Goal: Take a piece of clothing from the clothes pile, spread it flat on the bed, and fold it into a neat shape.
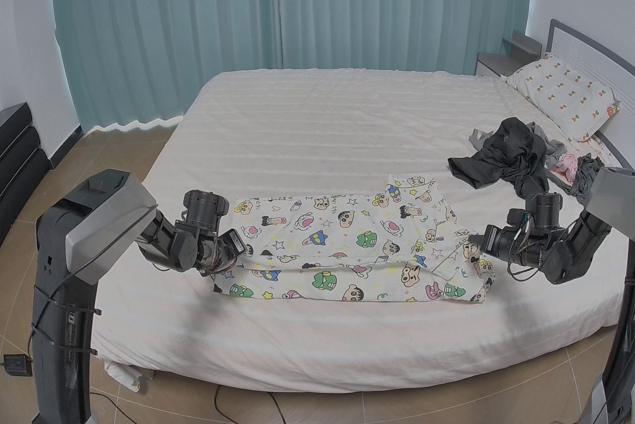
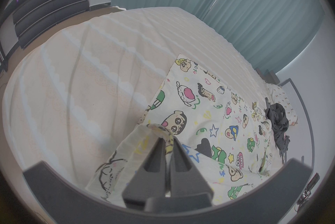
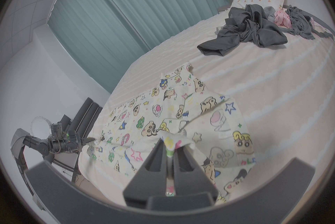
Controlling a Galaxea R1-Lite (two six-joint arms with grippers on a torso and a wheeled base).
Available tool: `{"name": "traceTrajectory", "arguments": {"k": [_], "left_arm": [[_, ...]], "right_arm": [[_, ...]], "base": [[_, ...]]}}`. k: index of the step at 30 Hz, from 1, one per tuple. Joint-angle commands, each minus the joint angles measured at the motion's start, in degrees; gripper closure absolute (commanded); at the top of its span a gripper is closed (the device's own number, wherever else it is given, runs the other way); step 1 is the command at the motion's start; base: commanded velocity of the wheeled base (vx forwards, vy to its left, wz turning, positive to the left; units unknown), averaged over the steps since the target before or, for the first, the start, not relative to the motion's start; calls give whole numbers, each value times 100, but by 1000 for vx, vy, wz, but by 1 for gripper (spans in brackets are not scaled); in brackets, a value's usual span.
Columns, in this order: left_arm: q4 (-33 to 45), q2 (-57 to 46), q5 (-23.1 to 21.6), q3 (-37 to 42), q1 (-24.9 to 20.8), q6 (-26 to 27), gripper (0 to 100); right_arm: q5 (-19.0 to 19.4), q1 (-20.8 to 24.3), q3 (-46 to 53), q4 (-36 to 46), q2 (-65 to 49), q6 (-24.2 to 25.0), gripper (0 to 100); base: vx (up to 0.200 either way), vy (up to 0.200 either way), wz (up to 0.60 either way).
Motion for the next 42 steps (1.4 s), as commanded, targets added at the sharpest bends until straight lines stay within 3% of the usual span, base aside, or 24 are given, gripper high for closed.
{"name": "traceTrajectory", "arguments": {"k": [1,5,6,7,14,17,23,25,26,29,32,37,41,42], "left_arm": [[85,308,6,-342,27,-154,100],[85,396,15,-491,36,-321,100],[85,405,15,-517,45,-365,100],[85,413,15,-561,53,-417,0],[85,413,349,-597,159,-576,0],[76,317,481,-588,352,-874,0],[85,-246,235,-342,818,-1375,0],[76,-307,173,-271,844,-1402,0],[-12,-756,-345,309,976,-1481,0],[-328,-1362,-1119,1249,1064,-1498,0],[-952,-1696,-1294,2190,1091,-1648,0],[-2315,-1854,-1461,3534,1064,-2377,0],[-3607,-1969,-1541,4396,1055,-2439,0],[-3607,-1969,-1541,4396,1055,-2439,0]], "right_arm": [[-120,137,-343,5,330,130,100],[-190,145,-458,5,435,165,100],[-190,145,-475,5,444,174,0],[-199,145,-493,-4,470,174,0],[-243,101,-466,-31,479,403,0],[-243,66,-256,-39,286,684,0],[-339,145,325,-57,-285,1572,0],[-383,163,360,-57,-329,1668,0],[-682,400,553,-57,-452,2161,0],[-1043,708,764,-48,-426,2662,0],[-1236,901,817,-48,-233,2908,0],[-1675,1007,623,-48,137,3163,0],[-1754,1015,421,-57,506,3180,0],[-1754,1015,421,-57,506,3180,0]], "base": [[0,0,0],[0,0,0],[0,0,0],[0,0,0],[0,0,0],[0,0,0],[0,0,0],[0,0,0],[0,0,0],[0,0,0],[0,0,0],[0,0,0],[0,0,0],[0,0,0]]}}
